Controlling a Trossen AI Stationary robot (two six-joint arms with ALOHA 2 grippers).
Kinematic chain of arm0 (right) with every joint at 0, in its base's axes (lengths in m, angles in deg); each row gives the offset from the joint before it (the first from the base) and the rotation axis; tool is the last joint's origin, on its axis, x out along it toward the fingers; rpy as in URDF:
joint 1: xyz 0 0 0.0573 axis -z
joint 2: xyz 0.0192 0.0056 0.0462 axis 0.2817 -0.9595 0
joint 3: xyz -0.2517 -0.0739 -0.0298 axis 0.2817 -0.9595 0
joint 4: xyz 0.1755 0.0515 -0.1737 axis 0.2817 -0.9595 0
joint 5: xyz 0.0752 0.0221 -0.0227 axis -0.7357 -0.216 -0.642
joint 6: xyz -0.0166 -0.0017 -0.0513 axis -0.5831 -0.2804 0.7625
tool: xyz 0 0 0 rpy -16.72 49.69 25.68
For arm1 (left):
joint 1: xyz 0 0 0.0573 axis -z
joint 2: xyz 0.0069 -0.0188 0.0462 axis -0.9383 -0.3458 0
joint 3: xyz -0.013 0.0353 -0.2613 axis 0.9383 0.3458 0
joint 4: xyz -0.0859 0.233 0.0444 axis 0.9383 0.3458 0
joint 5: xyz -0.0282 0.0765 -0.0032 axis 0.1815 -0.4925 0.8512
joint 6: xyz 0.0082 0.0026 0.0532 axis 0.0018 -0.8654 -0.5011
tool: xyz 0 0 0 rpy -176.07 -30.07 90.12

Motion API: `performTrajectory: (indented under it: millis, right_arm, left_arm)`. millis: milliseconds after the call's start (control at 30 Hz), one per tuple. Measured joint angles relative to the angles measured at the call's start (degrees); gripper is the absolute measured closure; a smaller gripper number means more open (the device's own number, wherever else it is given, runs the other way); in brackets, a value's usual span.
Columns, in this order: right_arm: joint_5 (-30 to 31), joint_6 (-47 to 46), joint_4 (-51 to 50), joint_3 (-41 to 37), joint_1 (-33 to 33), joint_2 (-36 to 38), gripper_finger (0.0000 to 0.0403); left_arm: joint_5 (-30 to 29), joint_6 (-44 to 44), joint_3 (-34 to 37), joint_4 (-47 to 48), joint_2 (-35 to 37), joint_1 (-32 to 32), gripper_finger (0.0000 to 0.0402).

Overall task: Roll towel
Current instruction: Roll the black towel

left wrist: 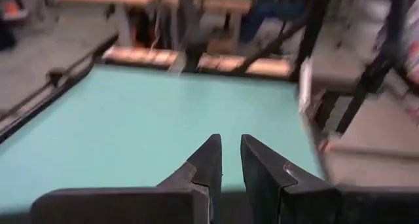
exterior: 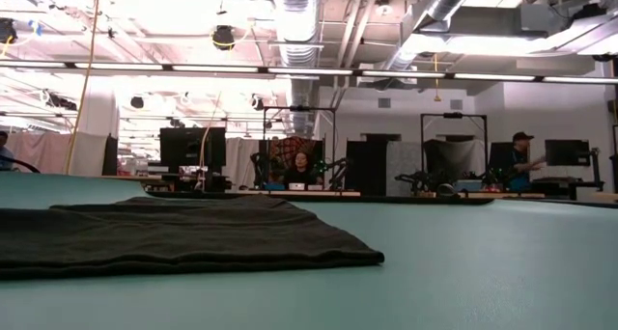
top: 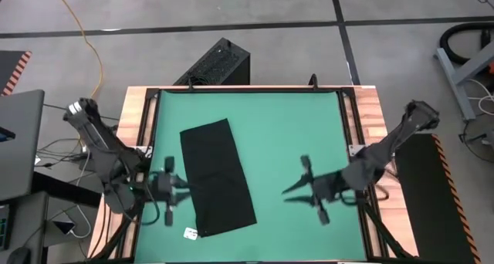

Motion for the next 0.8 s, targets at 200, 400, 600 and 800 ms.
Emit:
performTrajectory:
  millis: [200,400,600,800]
  right_arm:
    - [0.27,4.52,16.26,-0.06,-2.77,-10.88,0.0292]
    - [2.34,11.68,32.70,-0.04,-4.03,-23.27,0.0292]
    - [9.05,24.73,44.28,-0.11,-2.44,-27.90,0.0292]
    - [10.99,30.38,37.28,1.08,-0.78,-14.74,0.0292]
  left_arm:
    - [-0.40,-21.38,0.02,-34.23,-12.25,-0.22,0.0354]
    - [2.63,-45.30,0.02,-57.41,-23.66,-1.64,0.0354]
    - [1.93,-47.76,-0.28,-54.07,-21.36,-2.32,0.0354]
    - [-3.32,-48.53,-0.39,-44.59,-7.77,-1.70,0.0354]
